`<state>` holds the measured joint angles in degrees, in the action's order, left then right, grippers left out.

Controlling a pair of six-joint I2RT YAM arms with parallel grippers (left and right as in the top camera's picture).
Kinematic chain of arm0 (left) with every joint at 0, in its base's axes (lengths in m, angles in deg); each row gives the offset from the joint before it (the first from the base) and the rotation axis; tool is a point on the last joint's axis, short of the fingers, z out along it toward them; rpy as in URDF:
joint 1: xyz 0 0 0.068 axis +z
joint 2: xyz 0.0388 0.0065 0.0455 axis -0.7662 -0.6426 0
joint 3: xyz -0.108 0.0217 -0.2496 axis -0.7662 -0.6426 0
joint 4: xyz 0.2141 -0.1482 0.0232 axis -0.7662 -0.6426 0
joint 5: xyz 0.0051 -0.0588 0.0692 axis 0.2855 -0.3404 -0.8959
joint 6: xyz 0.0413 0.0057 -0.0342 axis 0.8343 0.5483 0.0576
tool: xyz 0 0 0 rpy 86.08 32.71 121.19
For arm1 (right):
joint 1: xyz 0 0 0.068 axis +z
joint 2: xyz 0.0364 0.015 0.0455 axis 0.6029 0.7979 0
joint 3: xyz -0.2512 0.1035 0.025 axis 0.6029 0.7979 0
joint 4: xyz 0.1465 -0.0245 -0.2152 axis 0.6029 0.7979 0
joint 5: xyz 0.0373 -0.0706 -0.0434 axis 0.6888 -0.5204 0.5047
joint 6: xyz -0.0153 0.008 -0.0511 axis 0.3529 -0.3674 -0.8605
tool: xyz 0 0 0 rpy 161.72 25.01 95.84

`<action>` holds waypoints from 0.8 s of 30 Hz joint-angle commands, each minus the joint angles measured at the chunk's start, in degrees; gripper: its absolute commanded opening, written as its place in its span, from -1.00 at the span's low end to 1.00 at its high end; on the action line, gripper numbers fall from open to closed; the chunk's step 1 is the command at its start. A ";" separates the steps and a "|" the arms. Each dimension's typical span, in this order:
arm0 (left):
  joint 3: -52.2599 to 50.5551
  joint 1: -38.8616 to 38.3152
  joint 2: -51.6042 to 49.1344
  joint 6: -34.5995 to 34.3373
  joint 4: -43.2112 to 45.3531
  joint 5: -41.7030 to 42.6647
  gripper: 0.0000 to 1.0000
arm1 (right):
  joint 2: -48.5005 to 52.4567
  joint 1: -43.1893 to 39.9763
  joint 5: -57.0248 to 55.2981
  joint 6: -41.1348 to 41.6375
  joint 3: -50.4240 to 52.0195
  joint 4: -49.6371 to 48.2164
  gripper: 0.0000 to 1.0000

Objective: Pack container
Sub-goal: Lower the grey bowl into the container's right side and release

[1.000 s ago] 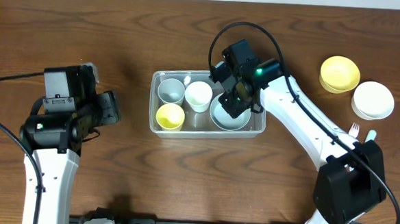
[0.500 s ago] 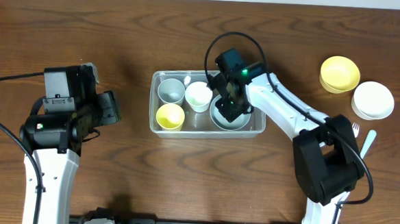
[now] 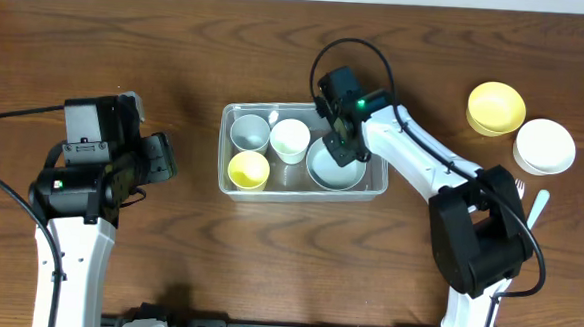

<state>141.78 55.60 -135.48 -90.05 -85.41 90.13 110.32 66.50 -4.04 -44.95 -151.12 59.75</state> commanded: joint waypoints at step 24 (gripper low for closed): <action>0.02 0.20 -0.22 -0.35 0.09 0.39 0.22 | 0.00 -0.66 -5.31 8.37 0.07 -6.03 -0.97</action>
<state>141.78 55.60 -135.48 -90.07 -85.41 90.11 110.32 66.33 -7.82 -38.41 -151.12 54.24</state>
